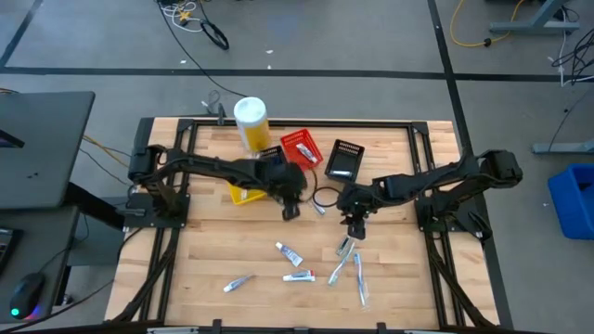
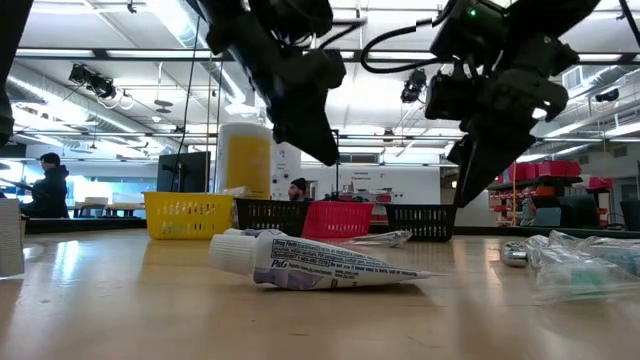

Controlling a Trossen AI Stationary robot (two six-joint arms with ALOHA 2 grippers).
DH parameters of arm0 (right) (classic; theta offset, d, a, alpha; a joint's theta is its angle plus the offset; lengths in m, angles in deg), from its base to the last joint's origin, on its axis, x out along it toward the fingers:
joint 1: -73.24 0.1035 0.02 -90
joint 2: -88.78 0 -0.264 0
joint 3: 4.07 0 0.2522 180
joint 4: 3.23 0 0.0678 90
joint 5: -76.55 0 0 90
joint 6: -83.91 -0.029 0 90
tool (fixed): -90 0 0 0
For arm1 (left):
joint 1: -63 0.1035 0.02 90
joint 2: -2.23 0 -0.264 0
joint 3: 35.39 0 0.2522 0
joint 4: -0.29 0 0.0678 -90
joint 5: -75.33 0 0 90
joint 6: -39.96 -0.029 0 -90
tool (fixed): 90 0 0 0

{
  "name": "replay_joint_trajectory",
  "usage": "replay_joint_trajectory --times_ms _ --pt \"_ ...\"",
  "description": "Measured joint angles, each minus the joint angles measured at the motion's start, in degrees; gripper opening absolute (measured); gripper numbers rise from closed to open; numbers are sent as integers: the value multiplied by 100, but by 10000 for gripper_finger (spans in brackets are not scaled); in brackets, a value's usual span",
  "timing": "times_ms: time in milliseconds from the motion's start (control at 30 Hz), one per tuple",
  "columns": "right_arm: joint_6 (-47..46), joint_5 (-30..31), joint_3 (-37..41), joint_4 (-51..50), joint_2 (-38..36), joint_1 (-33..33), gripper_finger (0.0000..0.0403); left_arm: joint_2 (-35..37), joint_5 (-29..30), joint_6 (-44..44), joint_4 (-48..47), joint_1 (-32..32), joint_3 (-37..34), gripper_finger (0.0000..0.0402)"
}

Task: Pick & Place Travel size toiletries
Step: Put the white toothpaste into the red bin

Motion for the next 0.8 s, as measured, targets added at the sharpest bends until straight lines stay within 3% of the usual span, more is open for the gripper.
replay_joint_trajectory --times_ms 200,500,800 --pt "0 -1 225 467 0 0 150 0 -157 -332 -252 -694 0 139" --pt "0 -3 226 700 0 0 150 0 -144 -327 -339 -1558 0 194" --pt "-2 -9 226 868 2 0 149 -327 15 -85 -203 -1727 -153 213"
